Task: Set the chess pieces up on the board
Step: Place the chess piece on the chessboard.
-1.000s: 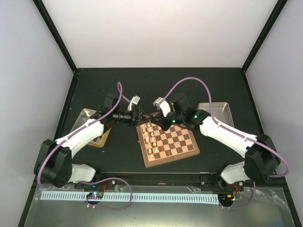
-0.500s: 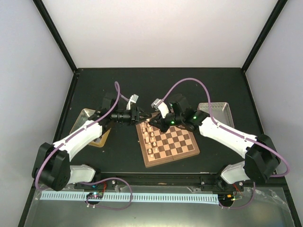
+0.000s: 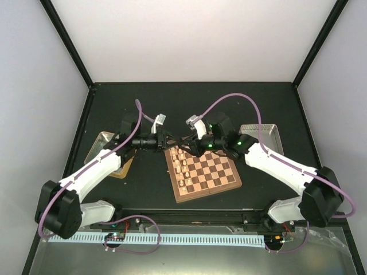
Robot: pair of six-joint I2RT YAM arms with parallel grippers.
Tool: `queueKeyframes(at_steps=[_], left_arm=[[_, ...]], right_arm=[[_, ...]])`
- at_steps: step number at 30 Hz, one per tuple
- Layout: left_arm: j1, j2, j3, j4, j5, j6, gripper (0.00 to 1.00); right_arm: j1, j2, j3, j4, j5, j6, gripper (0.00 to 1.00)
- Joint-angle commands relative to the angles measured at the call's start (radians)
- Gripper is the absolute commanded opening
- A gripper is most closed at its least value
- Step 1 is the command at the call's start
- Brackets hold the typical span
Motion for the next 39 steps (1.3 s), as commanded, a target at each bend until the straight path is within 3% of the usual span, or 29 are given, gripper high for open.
queueKeyframes(at_steps=[1,5,8,12,17,24,30,39], left_arm=[[-0.011,-0.080,-0.032,0.128,-0.025,-0.133,0.08],[-0.011,-0.110,-0.048,0.296,-0.060,-0.324,0.08],[-0.011,-0.119,-0.049,0.418,-0.084,-0.489,0.08],[-0.010,-0.120,-0.047,0.524,-0.107,-0.649,0.08],[-0.011,-0.119,-0.064,0.623,-0.130,-0.799,0.08],[-0.013,-0.135,-0.067,0.624,-0.141,-0.840,0.07],[-0.013,-0.164,-0.085,0.589,-0.157,-0.837,0.07],[-0.013,-0.165,-0.100,0.580,-0.168,-0.838,0.06]], right_arm=[[-0.002,-0.099,-0.019,0.138,-0.016,0.254,0.32],[-0.005,-0.184,-0.070,0.288,0.052,0.588,0.51],[-0.005,-0.195,-0.090,0.355,0.058,0.769,0.57],[-0.004,-0.130,-0.080,0.427,-0.011,0.932,0.57],[-0.002,-0.131,-0.142,0.502,0.007,0.996,0.56],[0.000,-0.137,-0.169,0.574,0.023,1.053,0.45],[0.000,-0.144,-0.197,0.675,0.043,1.100,0.43],[0.008,-0.150,-0.198,0.689,0.066,1.100,0.19]])
